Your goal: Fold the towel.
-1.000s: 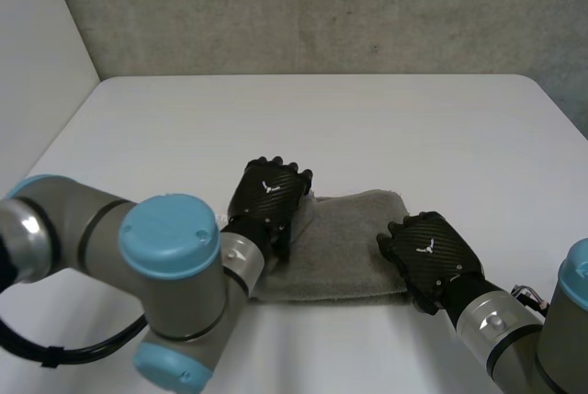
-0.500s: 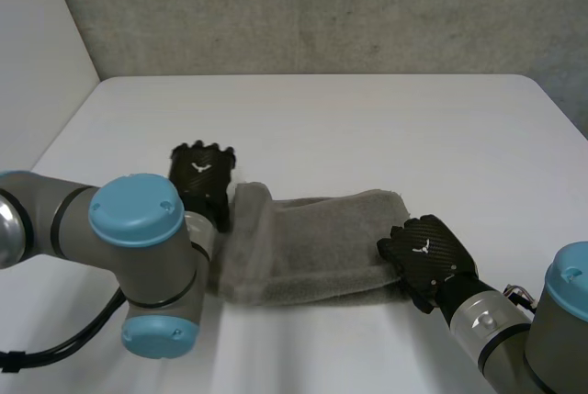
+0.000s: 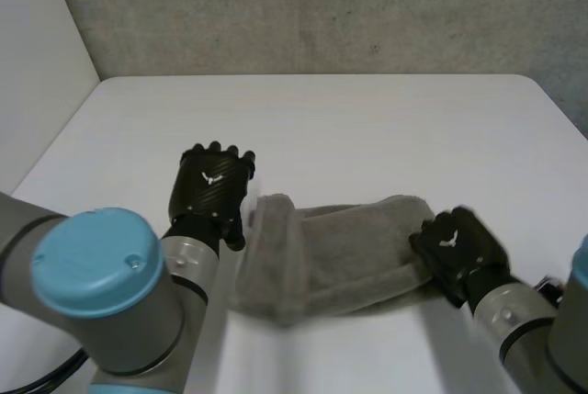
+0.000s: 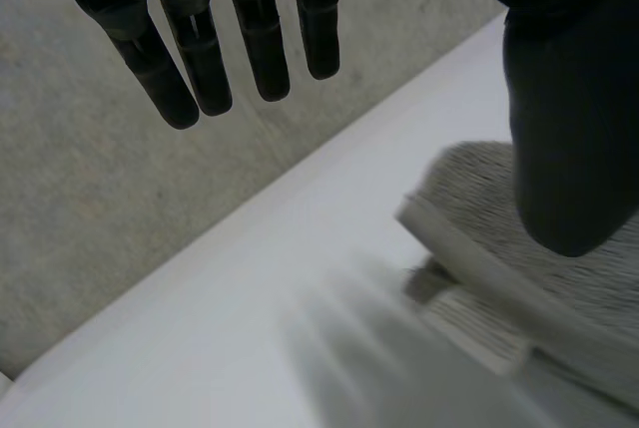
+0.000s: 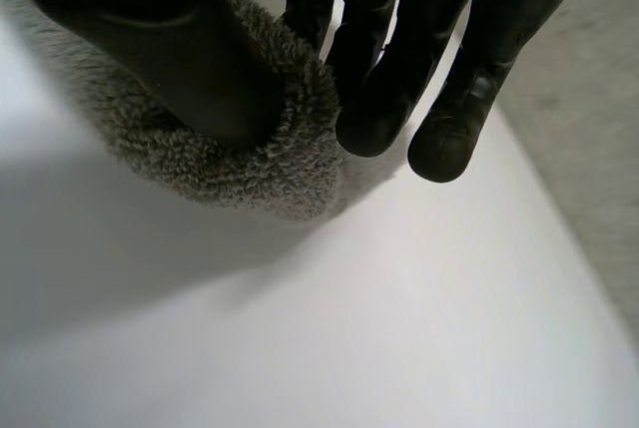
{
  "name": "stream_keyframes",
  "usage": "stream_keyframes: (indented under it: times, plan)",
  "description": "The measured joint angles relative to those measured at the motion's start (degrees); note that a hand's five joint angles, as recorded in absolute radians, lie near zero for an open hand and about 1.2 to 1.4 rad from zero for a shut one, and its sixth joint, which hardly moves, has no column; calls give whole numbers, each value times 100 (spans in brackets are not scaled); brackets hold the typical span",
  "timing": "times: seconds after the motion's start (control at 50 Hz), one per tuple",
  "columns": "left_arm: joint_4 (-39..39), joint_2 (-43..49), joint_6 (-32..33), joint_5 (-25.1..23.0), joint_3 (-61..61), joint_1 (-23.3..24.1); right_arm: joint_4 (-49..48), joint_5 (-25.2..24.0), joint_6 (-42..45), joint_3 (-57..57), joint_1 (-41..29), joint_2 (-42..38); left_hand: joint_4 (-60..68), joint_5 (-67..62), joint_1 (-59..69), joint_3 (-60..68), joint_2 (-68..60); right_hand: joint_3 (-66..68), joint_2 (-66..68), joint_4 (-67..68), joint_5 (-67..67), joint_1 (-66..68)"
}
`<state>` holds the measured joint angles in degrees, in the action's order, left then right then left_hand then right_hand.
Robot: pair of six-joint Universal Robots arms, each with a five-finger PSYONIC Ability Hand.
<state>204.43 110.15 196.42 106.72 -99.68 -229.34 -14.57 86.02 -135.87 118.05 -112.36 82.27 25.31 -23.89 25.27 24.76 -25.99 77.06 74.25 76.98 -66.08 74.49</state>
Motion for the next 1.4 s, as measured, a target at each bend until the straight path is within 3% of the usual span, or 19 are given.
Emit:
stream_keyframes:
  times: [0.12, 0.24, 0.42, 0.54, 0.58, 0.68, 0.72, 0.78, 0.92, 1.02, 1.18, 1.4]
  plan:
    - [0, -587, 9, 0, -212, -153, 140, 226, 571, -368, -65, 551, -70, 98, -72, -83, 65, 0, 0, 0, 0, 27]
    - [-1, -1162, -19, -124, -353, -765, 254, 182, 750, -1091, -899, 533, -132, 170, -139, -157, 146, 0, 0, 0, 0, 49]
    - [-99, -1480, -576, -542, -444, -1446, 262, 145, 962, -2207, -3038, -1027, -132, 174, -139, -159, 146, 0, 80, 0, 0, 53]
    - [-200, -1443, -992, -613, -524, -1587, 284, 130, 1035, -2395, -3549, -1742, -132, 174, -139, -159, 146, 0, 80, 0, 0, 53]
    - [-213, -1429, -1039, -622, -541, -1593, 287, 129, 1031, -2368, -3559, -1803, -132, 176, -139, -159, 146, -458, -357, -457, 466, -464]
    - [-224, -1405, -1072, -714, -556, -1541, 217, 136, 866, -2111, -3377, -1430, -132, 181, -153, -163, 146, -5077, -5025, -4996, 5207, -4982]
    - [-219, -1413, -1070, -774, -540, -1512, 166, 141, 741, -2008, -3247, -1169, -157, 201, -166, -180, 167, -6004, -5804, -5999, 6142, -5724]
    - [-211, -1434, -1070, -878, -504, -1458, 106, 142, 513, -1884, -3055, -820, -203, 233, -211, -216, 237, -6329, -6040, -6256, 6265, -6056]
    - [-191, -1465, -1252, -1074, -370, -1080, 157, 173, -898, -1748, -2264, 34, -386, 424, -399, -417, 485, -6331, -6041, -6256, 6265, -6120]
    - [-193, -1439, -1604, -1102, -326, -871, 609, 151, -1768, -1735, -1688, 199, -471, 502, -480, -499, 582, -6331, -6041, -6256, 6265, -6120]
    - [-440, -968, -2164, -1233, -340, -551, 1168, -183, -2548, -1733, -1087, -23, -769, 777, -735, -768, 867, -6331, -6041, -6256, 6265, -6120]
    - [-893, 354, -2144, -1572, -132, -174, 1203, -715, -3013, -1655, -905, -1108, -859, 891, -843, -875, 949, -6331, -6041, -6256, 6265, -6120]
